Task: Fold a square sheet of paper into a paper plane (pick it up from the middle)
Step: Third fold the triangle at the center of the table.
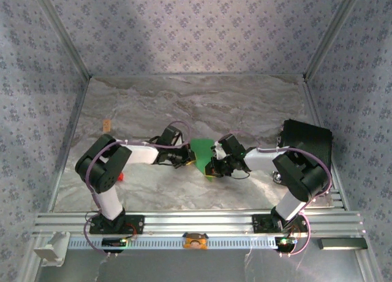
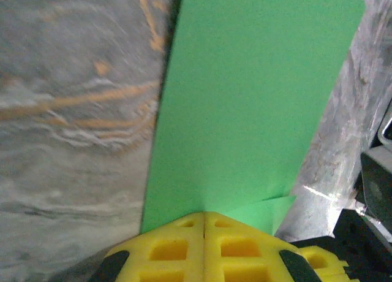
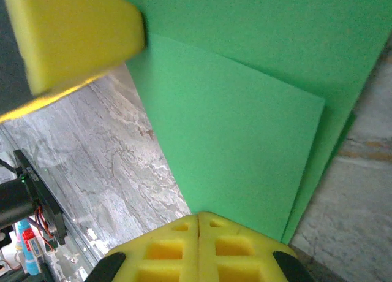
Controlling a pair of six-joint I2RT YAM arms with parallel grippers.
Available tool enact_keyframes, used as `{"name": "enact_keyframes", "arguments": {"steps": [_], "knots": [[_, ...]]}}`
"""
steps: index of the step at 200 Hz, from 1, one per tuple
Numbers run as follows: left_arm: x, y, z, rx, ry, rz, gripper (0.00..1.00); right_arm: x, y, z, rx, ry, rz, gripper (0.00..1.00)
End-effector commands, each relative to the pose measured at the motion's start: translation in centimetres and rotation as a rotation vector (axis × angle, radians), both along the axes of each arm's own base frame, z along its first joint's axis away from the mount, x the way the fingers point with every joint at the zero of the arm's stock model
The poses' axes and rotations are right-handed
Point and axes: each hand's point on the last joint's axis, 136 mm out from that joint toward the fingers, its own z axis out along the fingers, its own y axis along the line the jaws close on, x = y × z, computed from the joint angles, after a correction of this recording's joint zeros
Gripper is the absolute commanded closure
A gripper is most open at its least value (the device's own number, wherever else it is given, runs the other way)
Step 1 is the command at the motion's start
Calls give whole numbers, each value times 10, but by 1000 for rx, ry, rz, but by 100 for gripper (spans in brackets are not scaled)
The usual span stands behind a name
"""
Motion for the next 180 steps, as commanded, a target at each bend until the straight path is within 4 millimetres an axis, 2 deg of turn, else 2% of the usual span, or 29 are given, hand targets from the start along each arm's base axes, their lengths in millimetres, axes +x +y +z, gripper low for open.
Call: {"name": "enact_keyframes", "arguments": {"steps": [1,52,93,149,180], "knots": [[11,17,-16,78,3,46,100,-19,-25,-24,-109,74,-11,100],[20,33,-21,140,11,77,100,-19,-25,-22,-100,66,-7,100],[30,35,-13,118,-13,92,100,-19,-24,-22,-94,67,-1,100],[41,33,35,75,-116,83,98,-18,-24,-21,-89,67,0,100],[30,9,57,-7,-152,2,98,-16,-24,-19,-88,63,-4,100]]}}
